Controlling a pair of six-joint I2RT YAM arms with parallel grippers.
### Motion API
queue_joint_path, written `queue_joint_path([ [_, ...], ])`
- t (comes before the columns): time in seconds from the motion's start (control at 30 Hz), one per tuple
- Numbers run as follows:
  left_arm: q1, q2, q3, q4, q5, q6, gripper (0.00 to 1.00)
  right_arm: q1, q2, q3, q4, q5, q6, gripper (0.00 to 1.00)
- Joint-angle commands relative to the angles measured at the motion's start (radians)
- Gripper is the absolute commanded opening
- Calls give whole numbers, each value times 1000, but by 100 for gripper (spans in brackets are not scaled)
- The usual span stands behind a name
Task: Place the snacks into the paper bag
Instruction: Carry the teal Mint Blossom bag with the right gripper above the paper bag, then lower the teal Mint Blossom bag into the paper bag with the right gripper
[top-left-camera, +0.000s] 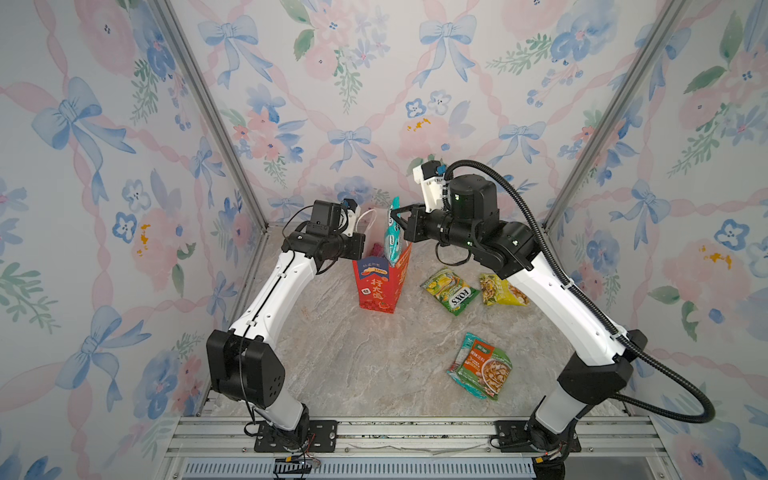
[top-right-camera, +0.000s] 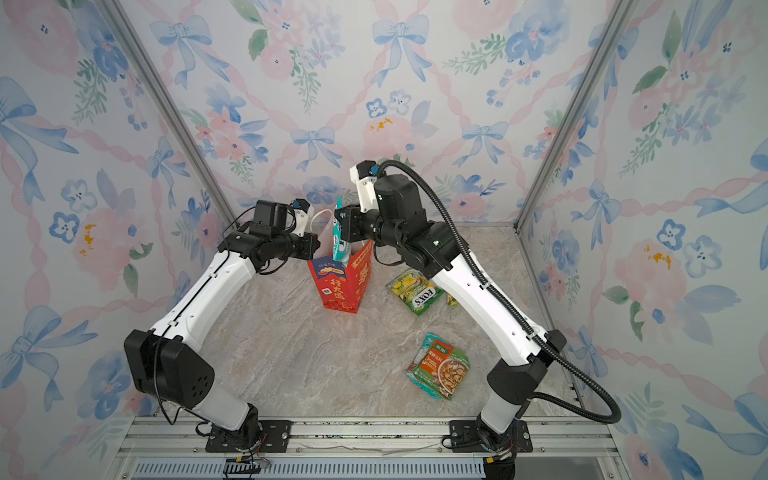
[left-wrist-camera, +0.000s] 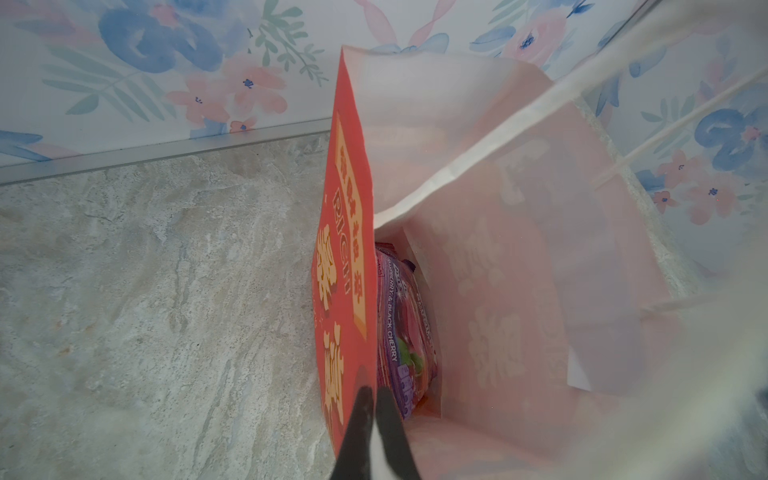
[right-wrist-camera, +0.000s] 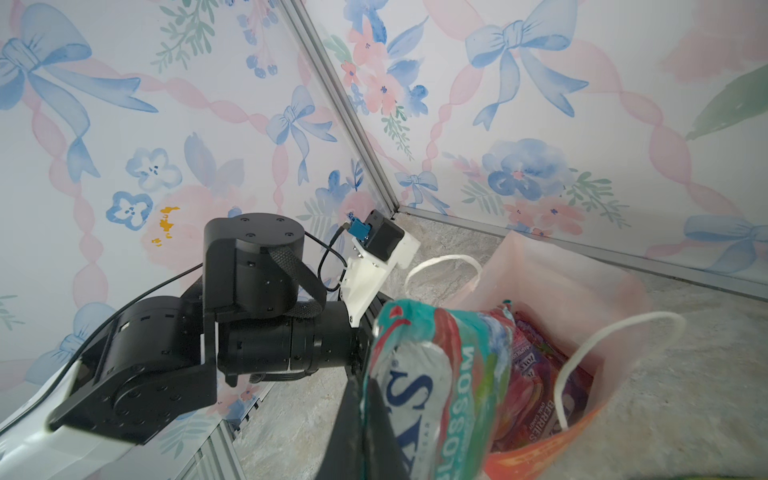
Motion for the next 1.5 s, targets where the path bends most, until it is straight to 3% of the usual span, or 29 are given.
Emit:
queue_joint_path([
  [0.0,-5,-16,-16,-22,16,2,0,-10,31,91,-7,1,-36,0],
  [0.3,-5,-18,-17,-22,18,1,0,-61,137,219,-44,15,-53,0],
  [0.67,-6,-16,-18,-22,18,2,0,-136,210,218,-63,37,-59,0],
  [1.0,-6,-14,-18,-22,16,4,0,-144,196,155,-74,70,-87,0],
  [1.3,-5,-16,-19,-22,12,4,0,-141,70,-72,-25,153,-88,0],
  [1.47,-7,-16,-18,-22,18,3,0,-128,66,-81,-26,171,-97,0],
])
